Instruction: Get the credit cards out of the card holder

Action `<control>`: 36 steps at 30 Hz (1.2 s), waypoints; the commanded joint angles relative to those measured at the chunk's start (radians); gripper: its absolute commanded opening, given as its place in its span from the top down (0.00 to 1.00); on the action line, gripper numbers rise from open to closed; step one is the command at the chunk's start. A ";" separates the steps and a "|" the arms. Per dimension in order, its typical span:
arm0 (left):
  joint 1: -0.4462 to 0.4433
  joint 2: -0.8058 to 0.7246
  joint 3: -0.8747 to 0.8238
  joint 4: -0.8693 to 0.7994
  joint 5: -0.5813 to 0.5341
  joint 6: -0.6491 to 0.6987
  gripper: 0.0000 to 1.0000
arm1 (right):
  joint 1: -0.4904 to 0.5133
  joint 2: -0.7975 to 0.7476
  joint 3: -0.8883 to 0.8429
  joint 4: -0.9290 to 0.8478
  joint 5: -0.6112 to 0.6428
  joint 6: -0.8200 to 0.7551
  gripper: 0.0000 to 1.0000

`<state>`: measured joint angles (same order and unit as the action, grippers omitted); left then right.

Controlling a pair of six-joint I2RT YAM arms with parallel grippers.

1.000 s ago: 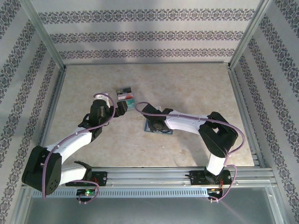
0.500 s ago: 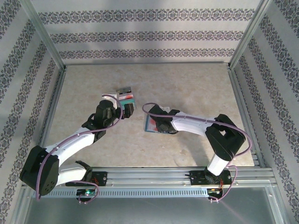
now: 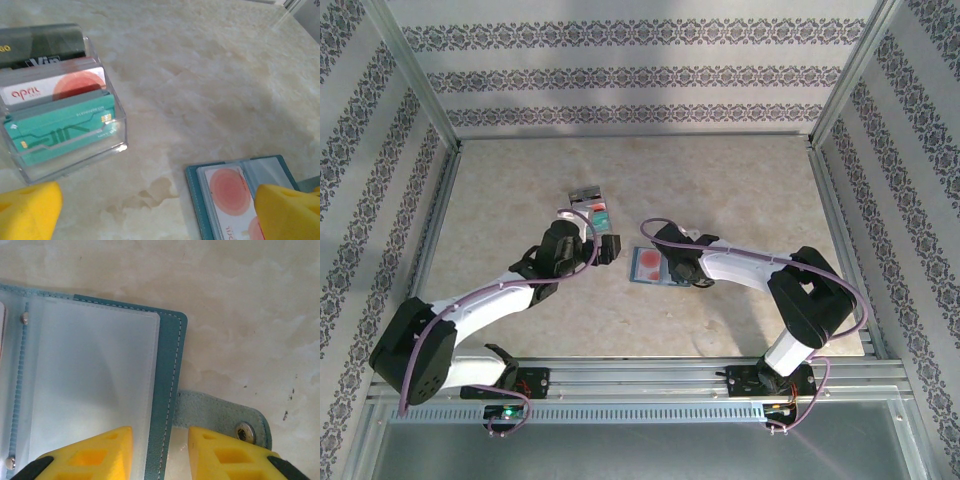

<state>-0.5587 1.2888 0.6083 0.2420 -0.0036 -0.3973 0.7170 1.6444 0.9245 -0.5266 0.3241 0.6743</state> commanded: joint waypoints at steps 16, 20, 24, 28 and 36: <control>-0.123 0.231 0.053 -0.023 0.131 -0.026 0.32 | -0.078 -0.097 -0.042 0.024 -0.053 -0.047 0.64; -0.148 0.287 0.081 -0.027 0.148 -0.013 0.39 | -0.082 -0.160 -0.046 0.031 -0.072 -0.039 0.64; -0.158 0.345 0.100 -0.006 0.198 -0.032 0.45 | -0.084 -0.214 -0.057 0.065 -0.120 -0.014 0.64; -0.159 0.388 0.099 0.040 0.235 -0.080 0.49 | -0.082 -0.232 -0.075 0.138 -0.207 0.017 0.64; -0.192 0.424 0.118 0.065 0.281 -0.087 0.60 | -0.083 -0.190 -0.090 0.259 -0.321 0.051 0.64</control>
<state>-0.7078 1.6901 0.6979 0.2718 0.2089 -0.4759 0.6430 1.4307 0.8433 -0.3256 0.0582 0.7017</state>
